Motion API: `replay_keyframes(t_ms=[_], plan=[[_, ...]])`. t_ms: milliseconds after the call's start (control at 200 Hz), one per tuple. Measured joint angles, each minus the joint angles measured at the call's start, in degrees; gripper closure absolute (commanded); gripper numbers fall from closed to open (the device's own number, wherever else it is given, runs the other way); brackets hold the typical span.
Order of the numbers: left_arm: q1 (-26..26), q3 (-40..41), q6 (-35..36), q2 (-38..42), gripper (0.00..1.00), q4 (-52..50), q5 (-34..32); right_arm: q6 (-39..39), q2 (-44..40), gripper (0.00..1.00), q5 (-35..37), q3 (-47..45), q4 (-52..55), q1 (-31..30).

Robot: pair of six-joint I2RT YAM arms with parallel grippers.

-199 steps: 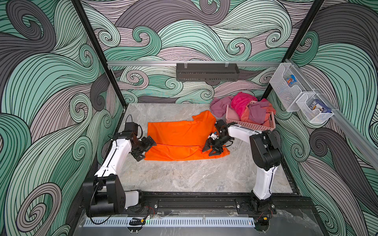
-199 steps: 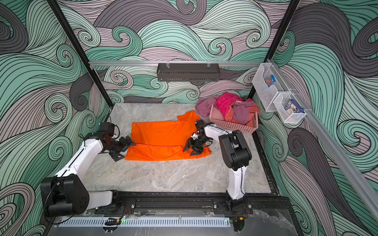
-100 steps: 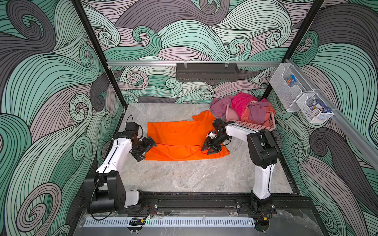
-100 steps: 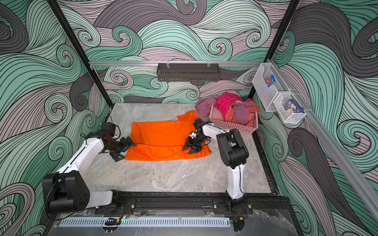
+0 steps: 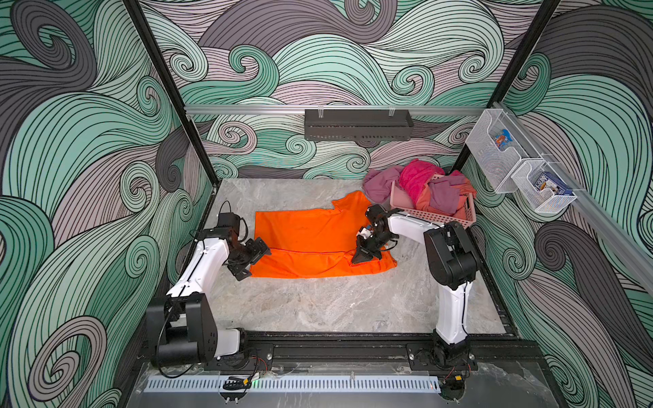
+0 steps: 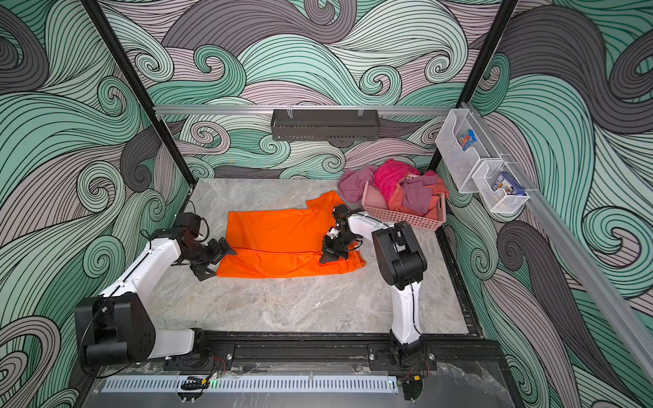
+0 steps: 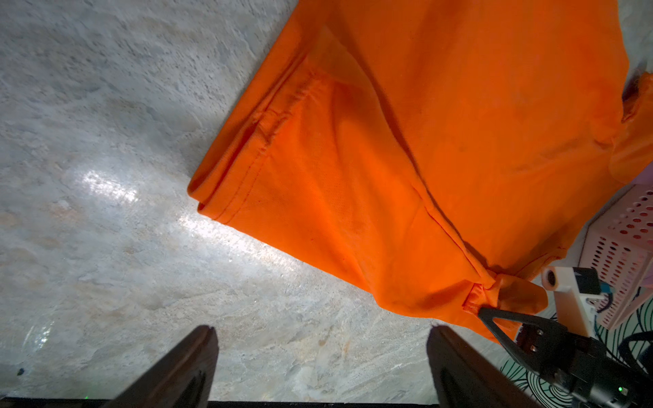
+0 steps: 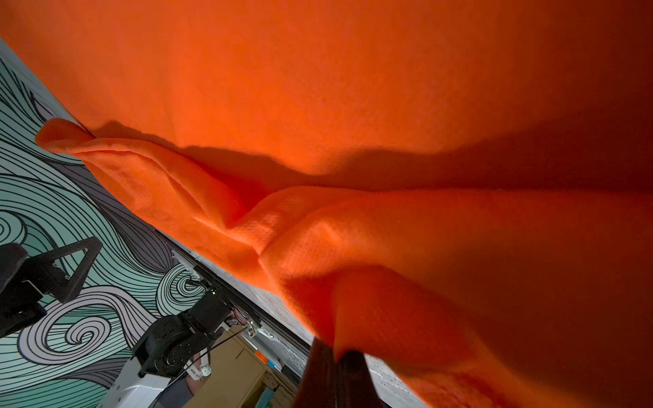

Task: Fold and stack t-shirts
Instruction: Smooth out the T-shirt at the center of the board.

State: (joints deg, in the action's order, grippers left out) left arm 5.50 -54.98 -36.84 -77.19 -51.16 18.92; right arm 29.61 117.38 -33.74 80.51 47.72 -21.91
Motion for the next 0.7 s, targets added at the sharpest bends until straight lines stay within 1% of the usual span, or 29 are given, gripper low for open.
replay_keyframes(t_ms=[320, 500, 555, 640, 675, 700], plan=[[0.0, 0.0, 0.0, 0.0, 0.04, 0.0, 0.0, -1.2, 0.1, 1.00, 0.6, 10.2, 1.7, 0.0], [0.0, 0.0, 0.2, 0.0, 0.04, 0.0, 0.0, -3.1, 4.6, 1.00, 2.8, 14.3, 3.2, 0.0], [0.0, 0.0, 0.2, 0.0, 0.04, -0.1, -0.1, -3.5, 6.0, 0.91, 3.9, 14.6, 3.4, 0.0], [0.0, 0.0, 0.3, 0.0, 0.04, -0.2, -0.2, -4.2, 7.6, 0.85, 5.6, 14.6, 4.2, 0.1], [0.0, 0.0, 0.3, 0.0, 0.04, -0.2, -0.3, -4.5, 8.2, 0.79, 6.4, 15.1, 4.7, 0.1], [0.0, 0.0, 0.3, 0.0, 0.04, -0.2, -0.3, -4.6, 8.7, 0.76, 6.9, 15.5, 4.9, 0.1]])
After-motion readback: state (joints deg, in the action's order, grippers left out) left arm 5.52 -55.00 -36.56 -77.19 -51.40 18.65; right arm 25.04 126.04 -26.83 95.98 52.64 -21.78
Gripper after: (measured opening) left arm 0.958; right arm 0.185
